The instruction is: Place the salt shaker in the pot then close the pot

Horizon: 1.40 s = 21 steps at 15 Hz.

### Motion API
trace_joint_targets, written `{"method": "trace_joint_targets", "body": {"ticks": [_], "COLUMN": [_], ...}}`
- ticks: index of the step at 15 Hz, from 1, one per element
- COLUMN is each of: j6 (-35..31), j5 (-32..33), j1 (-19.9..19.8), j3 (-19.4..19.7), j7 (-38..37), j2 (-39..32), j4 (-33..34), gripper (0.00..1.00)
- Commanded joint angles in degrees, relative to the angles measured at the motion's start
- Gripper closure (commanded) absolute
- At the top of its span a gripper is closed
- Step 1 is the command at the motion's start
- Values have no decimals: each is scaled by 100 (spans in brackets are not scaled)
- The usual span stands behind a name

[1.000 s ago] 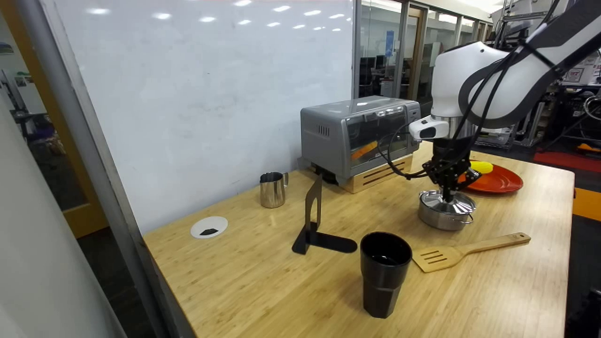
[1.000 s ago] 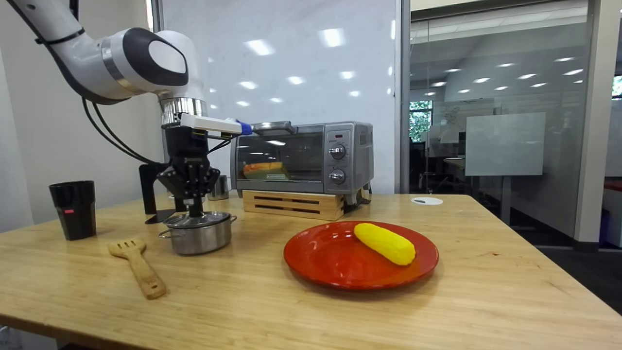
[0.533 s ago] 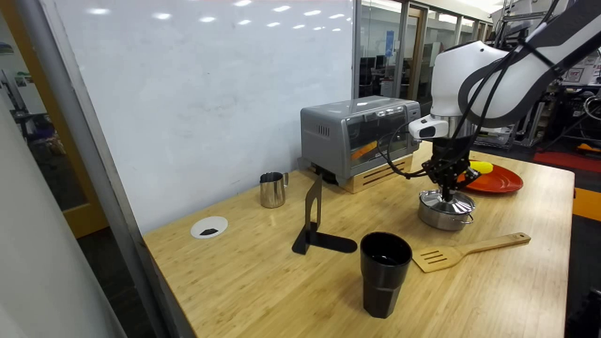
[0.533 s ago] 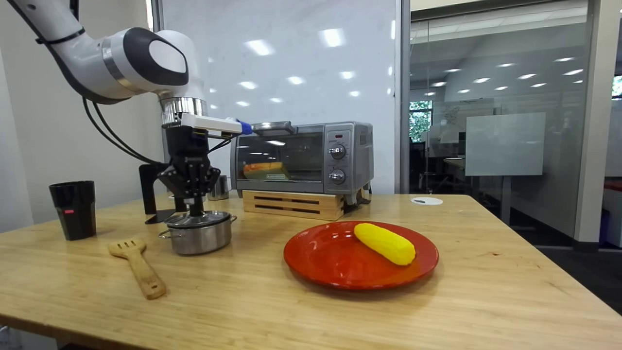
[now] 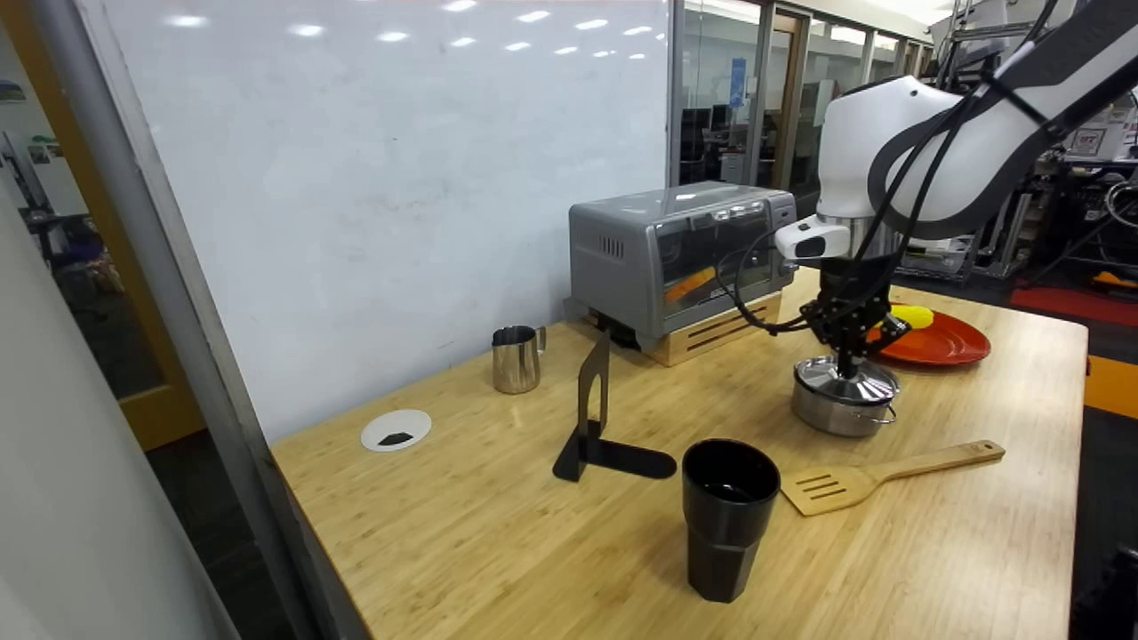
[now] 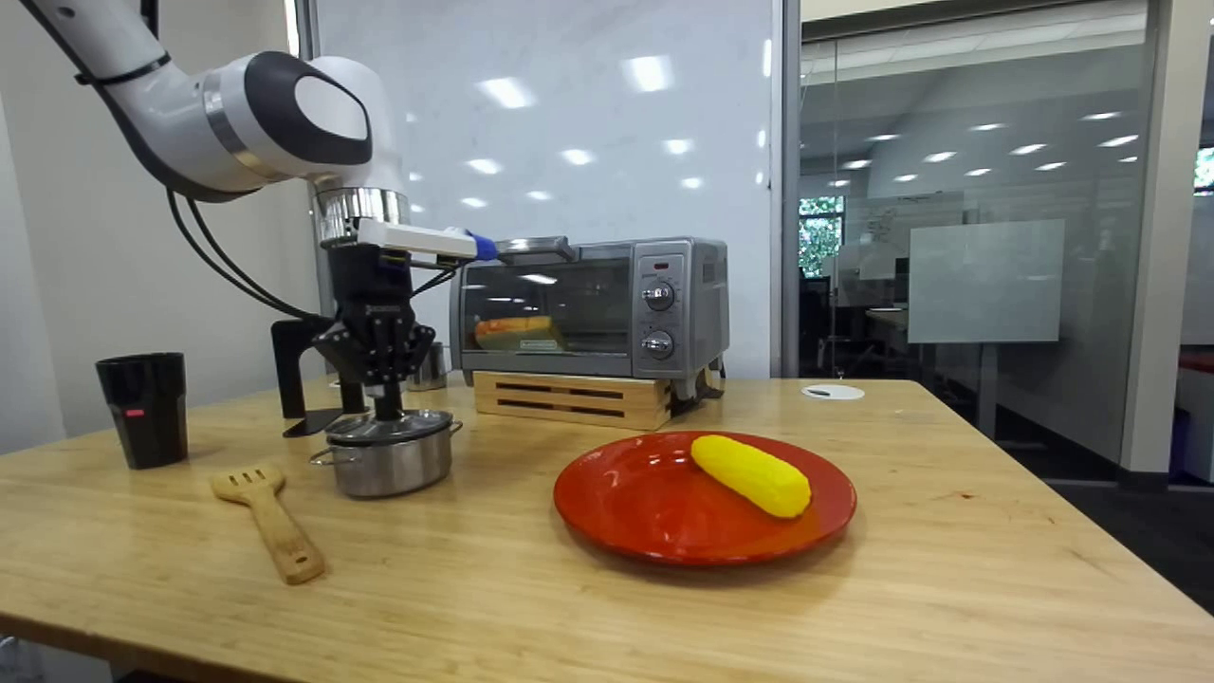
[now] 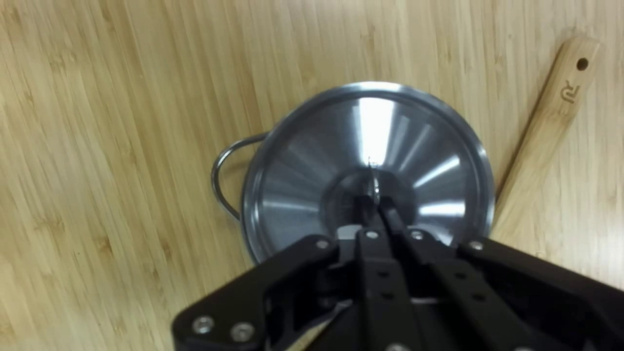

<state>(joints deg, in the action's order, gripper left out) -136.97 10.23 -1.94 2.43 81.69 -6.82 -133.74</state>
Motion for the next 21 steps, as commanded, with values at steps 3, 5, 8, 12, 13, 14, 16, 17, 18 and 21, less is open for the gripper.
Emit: {"method": "trace_joint_targets", "body": {"ticks": [3, 5, 8, 12, 13, 14, 16, 17, 18, 21], "j6": [-90, -87, -109, -120, -119, -121, -112, -118, -113, -112], "j5": [-31, -29, -19, -18, -21, -19, -10, -12, -10, -24], "j1": [-117, -109, -101, -95, -94, -93, -92, -93, -93, -94], "j3": [-45, -55, -61, -68, -70, -71, -71, -71, -72, -75], "j7": [142, 142, 135, 123, 120, 113, 102, 104, 103, 101], "j2": [-157, -124, -131, -155, -160, -166, -168, -175, -172, -163], "j4": [91, 66, 60, 65, 65, 66, 65, 65, 63, 56], "gripper": [99, 99, 99, 99, 99, 98, 71, 65, 59, 37]}}
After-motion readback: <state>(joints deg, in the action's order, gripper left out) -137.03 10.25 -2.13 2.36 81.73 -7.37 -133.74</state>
